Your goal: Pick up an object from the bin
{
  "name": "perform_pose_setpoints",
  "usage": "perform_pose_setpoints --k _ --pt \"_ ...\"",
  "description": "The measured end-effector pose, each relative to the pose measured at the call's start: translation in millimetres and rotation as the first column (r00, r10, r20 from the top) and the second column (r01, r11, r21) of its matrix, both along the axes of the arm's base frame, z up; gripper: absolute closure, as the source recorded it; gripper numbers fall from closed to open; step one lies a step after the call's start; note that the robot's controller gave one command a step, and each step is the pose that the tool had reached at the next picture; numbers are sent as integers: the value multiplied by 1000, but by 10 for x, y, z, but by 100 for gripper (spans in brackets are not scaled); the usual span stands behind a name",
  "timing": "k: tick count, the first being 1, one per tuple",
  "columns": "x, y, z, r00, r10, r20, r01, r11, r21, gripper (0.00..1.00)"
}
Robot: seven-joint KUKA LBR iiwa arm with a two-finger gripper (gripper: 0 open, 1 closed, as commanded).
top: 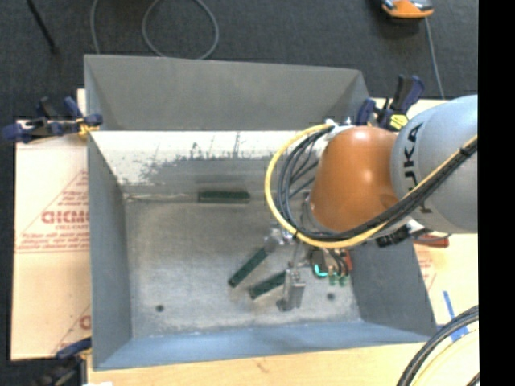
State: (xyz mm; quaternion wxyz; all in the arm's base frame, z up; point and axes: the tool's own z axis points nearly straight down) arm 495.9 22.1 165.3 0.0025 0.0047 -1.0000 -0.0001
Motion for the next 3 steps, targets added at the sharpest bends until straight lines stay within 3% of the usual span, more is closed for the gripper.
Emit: perform_pose_setpoints --k 1,2,3 --pt "360 -80 -975 997 -79 9 79 997 3 0" --pt "361 -77 -931 997 -80 9 80 997 3 100" --pt "633 370 -926 1000 -14 11 14 1000 -2 100"
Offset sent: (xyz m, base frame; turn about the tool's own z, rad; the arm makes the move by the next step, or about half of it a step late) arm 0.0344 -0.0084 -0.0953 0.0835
